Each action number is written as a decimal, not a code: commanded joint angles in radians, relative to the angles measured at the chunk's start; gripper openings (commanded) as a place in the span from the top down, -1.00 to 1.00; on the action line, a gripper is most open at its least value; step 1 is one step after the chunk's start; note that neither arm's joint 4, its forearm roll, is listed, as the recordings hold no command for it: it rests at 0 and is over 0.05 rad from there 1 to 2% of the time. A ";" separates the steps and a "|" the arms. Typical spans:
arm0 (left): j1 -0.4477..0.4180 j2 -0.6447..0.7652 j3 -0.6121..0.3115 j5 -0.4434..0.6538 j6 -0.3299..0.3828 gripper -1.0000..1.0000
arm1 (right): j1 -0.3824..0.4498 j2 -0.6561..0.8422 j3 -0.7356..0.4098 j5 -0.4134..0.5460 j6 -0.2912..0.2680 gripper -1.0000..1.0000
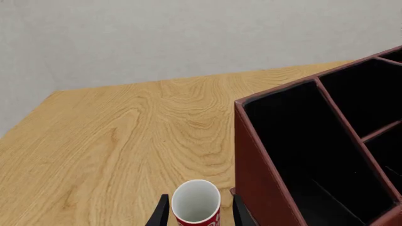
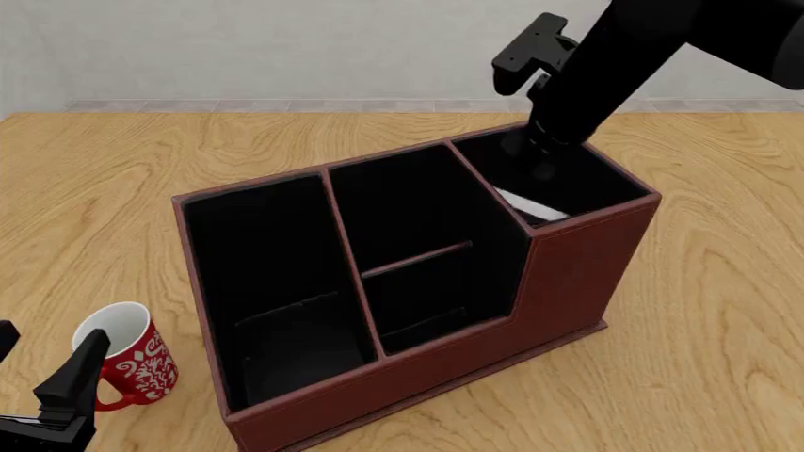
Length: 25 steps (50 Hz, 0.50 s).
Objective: Pick up the book and place it in the right compartment of the caddy.
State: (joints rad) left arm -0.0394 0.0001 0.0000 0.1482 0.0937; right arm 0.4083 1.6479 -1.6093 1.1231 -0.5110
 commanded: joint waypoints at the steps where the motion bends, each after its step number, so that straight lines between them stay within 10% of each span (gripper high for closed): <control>1: -0.003 0.000 0.000 0.000 -0.001 -1.00 | -0.002 -0.009 0.010 0.000 -0.001 -1.00; 25: -0.007 0.000 0.000 -0.014 0.000 -1.00 | 0.001 -0.091 -0.088 0.097 -0.007 -1.00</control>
State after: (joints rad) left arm -0.0438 0.0001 0.0000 0.1417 0.0938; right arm 0.4006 1.6035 -1.6578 1.1814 -0.5245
